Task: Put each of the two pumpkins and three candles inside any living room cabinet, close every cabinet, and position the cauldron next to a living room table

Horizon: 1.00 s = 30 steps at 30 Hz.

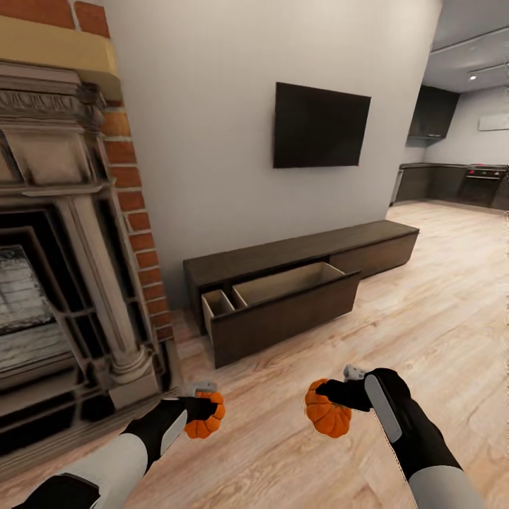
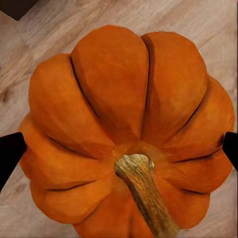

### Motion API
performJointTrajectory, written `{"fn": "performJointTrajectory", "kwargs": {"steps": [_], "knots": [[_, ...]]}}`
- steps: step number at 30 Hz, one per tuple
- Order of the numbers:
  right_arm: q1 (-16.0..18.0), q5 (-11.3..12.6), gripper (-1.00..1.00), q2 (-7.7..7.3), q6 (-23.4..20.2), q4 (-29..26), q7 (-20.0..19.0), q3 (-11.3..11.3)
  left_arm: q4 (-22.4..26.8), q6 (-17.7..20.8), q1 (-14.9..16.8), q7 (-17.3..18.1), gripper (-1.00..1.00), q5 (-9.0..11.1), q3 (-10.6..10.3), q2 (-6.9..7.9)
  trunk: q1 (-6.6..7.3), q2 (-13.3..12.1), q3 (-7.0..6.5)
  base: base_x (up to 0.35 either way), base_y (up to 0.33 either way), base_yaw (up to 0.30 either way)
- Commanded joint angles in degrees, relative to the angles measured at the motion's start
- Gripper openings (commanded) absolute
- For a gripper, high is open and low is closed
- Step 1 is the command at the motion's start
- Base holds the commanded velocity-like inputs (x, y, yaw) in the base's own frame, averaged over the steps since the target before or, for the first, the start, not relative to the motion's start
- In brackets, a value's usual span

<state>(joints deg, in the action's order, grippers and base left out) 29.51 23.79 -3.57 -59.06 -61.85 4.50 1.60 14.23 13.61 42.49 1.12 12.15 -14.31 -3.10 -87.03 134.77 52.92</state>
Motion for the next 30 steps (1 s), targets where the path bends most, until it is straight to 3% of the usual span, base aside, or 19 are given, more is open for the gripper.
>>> {"fn": "performJointTrajectory", "kwargs": {"steps": [1,8,30], "knots": [[0.0,0.7,-1.0,-0.02,-0.2,0.0,0.4,0.1,0.1,0.3,0.0,-0.1,-1.0,0.6,-0.4,0.02,-0.01,0.0,0.05,0.267,-0.197,-0.168],[0.0,0.9,-1.0,-0.03,-0.2,0.0,0.3,1.3,0.1,0.3,0.0,-0.1,-1.0,0.6,-0.4,0.02,-0.01,0.0,0.05,0.265,-0.207,-0.255],[0.0,0.7,-1.0,-0.03,-0.2,0.0,0.4,1.5,0.1,0.2,0.0,-0.2,-1.0,0.6,-0.4,0.03,-0.01,0.0,0.05,0.263,-0.213,-0.276]]}}
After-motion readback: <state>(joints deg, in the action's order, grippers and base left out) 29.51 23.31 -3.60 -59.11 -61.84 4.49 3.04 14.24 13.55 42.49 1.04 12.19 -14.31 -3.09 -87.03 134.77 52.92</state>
